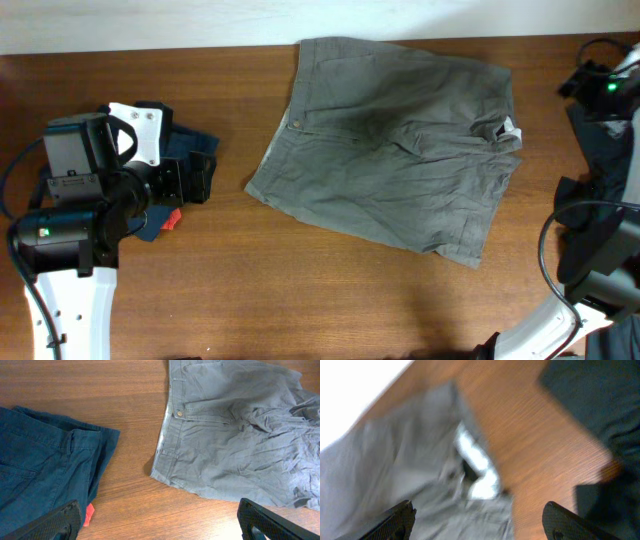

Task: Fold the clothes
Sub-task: 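Grasp the shorts' left waistband edge with the left gripper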

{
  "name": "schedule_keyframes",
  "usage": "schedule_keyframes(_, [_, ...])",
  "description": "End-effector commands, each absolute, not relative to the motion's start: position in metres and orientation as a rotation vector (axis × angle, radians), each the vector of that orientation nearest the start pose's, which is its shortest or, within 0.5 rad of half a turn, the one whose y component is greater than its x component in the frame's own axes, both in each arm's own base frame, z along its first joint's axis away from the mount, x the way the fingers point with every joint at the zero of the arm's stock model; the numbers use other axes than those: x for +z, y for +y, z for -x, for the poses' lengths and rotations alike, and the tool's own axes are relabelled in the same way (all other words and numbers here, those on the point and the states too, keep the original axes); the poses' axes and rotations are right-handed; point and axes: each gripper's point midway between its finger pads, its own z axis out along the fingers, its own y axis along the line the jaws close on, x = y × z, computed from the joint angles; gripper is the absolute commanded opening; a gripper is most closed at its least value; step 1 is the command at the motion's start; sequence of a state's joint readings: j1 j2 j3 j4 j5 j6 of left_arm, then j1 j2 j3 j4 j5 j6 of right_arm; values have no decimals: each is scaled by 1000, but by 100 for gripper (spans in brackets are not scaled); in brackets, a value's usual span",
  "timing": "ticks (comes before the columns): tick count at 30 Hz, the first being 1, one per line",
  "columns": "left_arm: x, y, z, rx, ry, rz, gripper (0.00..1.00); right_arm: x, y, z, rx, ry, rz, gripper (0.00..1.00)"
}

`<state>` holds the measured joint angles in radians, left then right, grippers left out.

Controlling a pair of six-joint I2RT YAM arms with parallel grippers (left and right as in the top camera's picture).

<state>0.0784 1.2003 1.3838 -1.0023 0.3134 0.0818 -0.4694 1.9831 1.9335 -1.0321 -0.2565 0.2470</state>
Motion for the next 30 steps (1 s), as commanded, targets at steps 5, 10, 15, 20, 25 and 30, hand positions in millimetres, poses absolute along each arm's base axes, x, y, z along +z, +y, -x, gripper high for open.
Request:
schedule_keyframes(5, [280, -28, -324, -309, 2399, -132, 99, 181, -133, -447, 341, 2622, -643, 80])
schedule_keyframes(10, [245, -33, -339, -343, 2508, -135, 99, 159, -110, -461, 325, 2679, -485, 81])
schedule_keyframes(15, [172, -63, -369, -385, 2674, -304, 99, 95, -98, -476, 216, 2769, -451, 78])
schedule_keyframes(20, [111, -72, -386, -397, 2793, -330, 99, 48, -105, -478, 130, 2838, -480, 77])
schedule_keyframes(25, [72, -72, -395, -409, 2855, -323, 99, 29, -114, -488, 84, 2820, -516, 48])
schedule_keyframes(30, [43, -73, -396, -419, 2909, -318, 99, 33, -155, -473, -185, 2824, -587, 5])
